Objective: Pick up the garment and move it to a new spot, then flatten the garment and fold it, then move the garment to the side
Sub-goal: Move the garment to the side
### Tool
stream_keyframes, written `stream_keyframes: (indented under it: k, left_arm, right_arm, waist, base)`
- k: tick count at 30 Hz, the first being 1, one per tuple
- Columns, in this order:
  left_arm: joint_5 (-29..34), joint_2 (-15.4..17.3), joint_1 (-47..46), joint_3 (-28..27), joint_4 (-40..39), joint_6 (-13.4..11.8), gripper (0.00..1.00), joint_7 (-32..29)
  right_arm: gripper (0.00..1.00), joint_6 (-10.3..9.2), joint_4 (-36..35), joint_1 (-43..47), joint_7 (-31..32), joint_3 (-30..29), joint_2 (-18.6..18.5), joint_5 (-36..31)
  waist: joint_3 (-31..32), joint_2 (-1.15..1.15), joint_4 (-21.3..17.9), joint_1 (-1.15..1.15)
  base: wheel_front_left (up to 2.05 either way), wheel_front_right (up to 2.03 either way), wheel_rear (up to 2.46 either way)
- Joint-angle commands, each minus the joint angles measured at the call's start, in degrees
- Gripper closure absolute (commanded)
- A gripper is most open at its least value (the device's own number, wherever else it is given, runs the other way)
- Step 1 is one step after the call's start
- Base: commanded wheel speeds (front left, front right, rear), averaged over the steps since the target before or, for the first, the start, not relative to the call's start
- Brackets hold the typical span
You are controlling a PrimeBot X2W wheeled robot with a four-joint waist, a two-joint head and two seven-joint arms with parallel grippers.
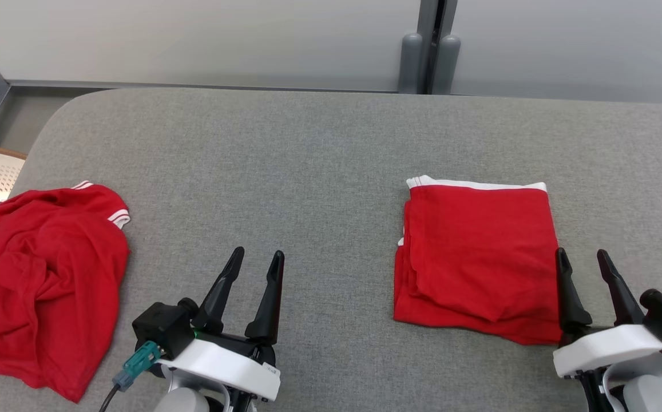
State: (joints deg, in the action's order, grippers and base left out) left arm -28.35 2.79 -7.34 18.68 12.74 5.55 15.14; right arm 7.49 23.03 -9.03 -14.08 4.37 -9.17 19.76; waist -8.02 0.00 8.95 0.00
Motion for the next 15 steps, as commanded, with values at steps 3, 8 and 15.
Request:
stream_keyframes:
  k: [3,8,15]
  left_arm:
    - [-0.53,0.24,-1.62,0.39,-0.04,0.23,0.00,-0.01]
    - [-0.99,0.23,-2.43,0.91,-0.13,0.11,0.00,-0.01]
    - [-1.02,0.23,-3.06,1.05,0.09,0.11,0.00,-0.01]
  right_arm:
    - [0.00,0.01,3.96,-3.29,0.99,-0.63,-0.28,2.33]
    - [0.00,0.01,9.57,-7.03,3.37,-1.23,0.26,5.55]
    - [1.00,0.01,14.14,-9.94,4.44,1.81,-1.05,7.17]
  waist:
    - [-1.91,0.00,1.70,0.00]
    - [-3.64,0.00,3.22,0.00]
    - [-4.93,0.00,4.08,0.00]
  base:
    - [0.00,0.00,0.00]
    - [0.00,0.00,0.00]
    - [0.00,0.00,0.00]
